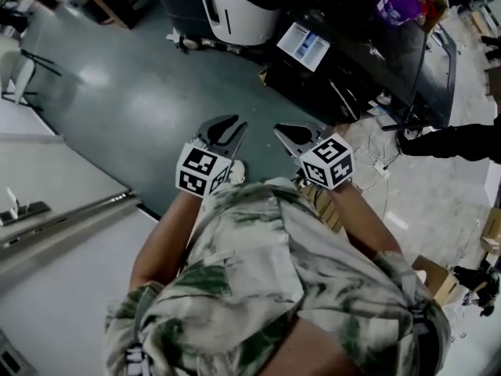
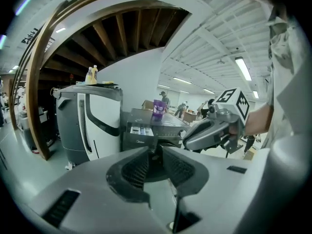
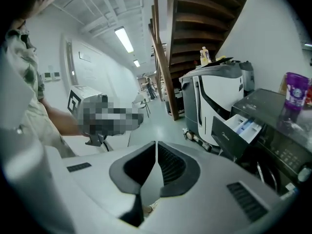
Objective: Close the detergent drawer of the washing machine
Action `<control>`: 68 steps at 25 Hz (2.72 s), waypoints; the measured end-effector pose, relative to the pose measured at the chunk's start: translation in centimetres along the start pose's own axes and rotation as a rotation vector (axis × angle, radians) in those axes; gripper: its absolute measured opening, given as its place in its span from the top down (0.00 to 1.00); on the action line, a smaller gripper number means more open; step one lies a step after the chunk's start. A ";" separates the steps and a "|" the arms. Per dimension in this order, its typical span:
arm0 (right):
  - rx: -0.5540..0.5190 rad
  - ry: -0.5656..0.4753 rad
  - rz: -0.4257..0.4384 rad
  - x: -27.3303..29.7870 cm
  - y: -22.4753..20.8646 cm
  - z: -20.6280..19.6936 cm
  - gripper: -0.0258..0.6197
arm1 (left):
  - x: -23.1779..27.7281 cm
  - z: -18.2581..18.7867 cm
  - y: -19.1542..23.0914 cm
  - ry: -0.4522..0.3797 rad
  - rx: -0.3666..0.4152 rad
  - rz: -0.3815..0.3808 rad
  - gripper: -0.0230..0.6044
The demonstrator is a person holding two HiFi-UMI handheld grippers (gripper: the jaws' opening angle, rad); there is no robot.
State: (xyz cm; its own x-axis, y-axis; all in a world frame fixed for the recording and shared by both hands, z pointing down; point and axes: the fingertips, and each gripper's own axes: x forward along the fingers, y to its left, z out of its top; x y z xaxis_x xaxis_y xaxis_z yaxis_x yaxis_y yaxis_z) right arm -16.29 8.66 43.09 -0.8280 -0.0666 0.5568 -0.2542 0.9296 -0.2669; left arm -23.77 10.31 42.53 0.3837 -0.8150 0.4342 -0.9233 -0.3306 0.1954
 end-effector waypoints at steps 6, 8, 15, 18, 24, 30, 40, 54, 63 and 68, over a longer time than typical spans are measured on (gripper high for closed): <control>0.115 -0.025 -0.115 0.1 -2.1 -0.4 0.91 | 2.7 0.0 1.0 0.034 0.052 -0.108 0.81; 0.157 -0.029 -0.151 -0.2 -2.8 -1.0 0.91 | 3.9 -0.2 0.8 0.053 0.071 -0.148 0.81; 0.236 -0.043 -0.215 -2.7 -5.8 -2.4 0.91 | 8.6 0.3 -0.4 0.094 0.108 -0.193 0.81; 0.260 -0.044 -0.232 -4.6 -7.8 -2.8 0.91 | 11.1 0.6 -0.8 0.123 0.103 -0.186 0.81; 0.284 -0.019 -0.226 -7.4 -11.8 -4.0 0.91 | 16.2 1.4 -1.6 0.154 0.093 -0.150 0.81; 0.278 0.009 -0.196 -8.9 -14.8 -5.4 0.91 | 20.6 1.7 -1.5 0.164 0.082 -0.084 0.81; 0.338 0.041 -0.244 -7.8 -19.4 -5.5 0.91 | 27.2 1.3 2.4 0.241 0.092 -0.044 0.79; 0.397 0.051 -0.292 -5.7 -22.8 -3.8 0.91 | 32.6 1.1 6.2 0.320 0.109 -0.025 0.76; 0.421 0.063 -0.309 -6.1 -23.8 -4.2 0.91 | 34.3 0.1 6.6 0.361 0.113 -0.016 0.76; 0.427 0.063 -0.313 -6.2 -24.3 -4.3 0.91 | 34.8 0.0 6.7 0.374 0.124 -0.012 0.76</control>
State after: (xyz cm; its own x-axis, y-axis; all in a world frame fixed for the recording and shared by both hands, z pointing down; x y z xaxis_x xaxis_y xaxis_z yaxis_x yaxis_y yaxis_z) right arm -2.85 -11.96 49.47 -0.6515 -0.2831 0.7039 -0.6762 0.6373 -0.3696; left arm -16.60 -20.29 59.00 0.3524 -0.5883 0.7278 -0.9050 -0.4124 0.1048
